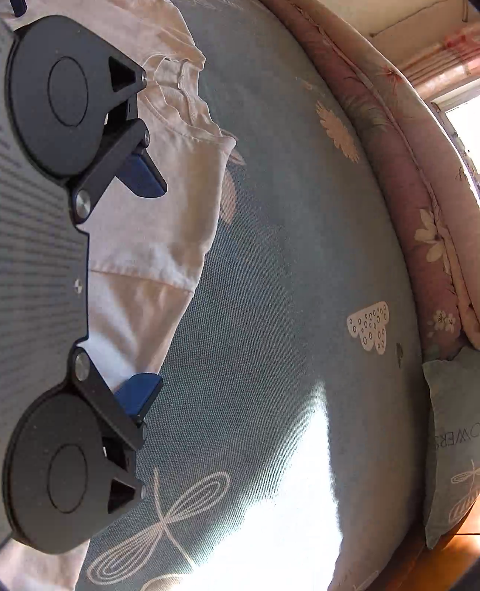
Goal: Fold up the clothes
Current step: 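Sweep the open right gripper along the folded side of the shirt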
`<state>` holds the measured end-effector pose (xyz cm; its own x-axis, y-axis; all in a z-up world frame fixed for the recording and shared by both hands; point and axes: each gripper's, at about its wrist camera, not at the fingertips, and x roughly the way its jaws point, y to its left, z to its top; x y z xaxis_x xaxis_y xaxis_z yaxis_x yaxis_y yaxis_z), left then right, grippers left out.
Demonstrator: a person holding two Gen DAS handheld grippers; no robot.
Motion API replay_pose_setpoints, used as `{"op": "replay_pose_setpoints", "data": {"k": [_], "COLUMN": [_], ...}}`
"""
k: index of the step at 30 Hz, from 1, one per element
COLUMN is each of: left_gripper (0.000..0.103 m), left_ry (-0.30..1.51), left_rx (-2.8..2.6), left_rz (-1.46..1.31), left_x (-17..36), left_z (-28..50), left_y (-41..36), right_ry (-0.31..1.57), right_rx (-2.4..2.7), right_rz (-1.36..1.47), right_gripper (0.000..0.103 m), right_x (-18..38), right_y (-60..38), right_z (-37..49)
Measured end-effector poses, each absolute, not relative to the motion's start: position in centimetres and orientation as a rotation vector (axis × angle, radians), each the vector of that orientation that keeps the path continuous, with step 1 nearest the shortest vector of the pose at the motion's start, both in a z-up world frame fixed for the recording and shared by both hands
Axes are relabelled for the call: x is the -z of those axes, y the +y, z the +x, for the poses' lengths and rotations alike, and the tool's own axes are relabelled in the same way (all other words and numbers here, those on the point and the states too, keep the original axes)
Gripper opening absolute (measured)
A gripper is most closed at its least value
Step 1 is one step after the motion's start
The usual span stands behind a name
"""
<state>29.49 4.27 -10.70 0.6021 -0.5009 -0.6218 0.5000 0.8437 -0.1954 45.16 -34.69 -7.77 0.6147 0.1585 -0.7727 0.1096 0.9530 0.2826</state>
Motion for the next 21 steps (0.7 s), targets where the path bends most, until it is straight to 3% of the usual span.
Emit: {"op": "replay_pose_setpoints", "data": {"k": [7,17,21], "left_gripper": [0.102,0.102,0.102], "left_ry": [0.768,0.766,0.785], "left_rx": [0.667,0.732,0.741], "left_rz": [0.082,0.186,0.2], "left_x": [9.3,9.9,10.7], "left_z": [28.0,26.4,26.5], "left_y": [3.1,0.4,-0.4], "right_ry": [1.006,0.917,0.964], "right_rx": [-0.118,0.152,0.144], "right_rz": [0.384,0.516,0.513], "right_gripper": [0.103,0.103,0.103], "right_x": [8.3,6.7,8.5], "right_y": [-37.2,-49.0,-50.1], "right_z": [39.4,31.4,30.3]}}
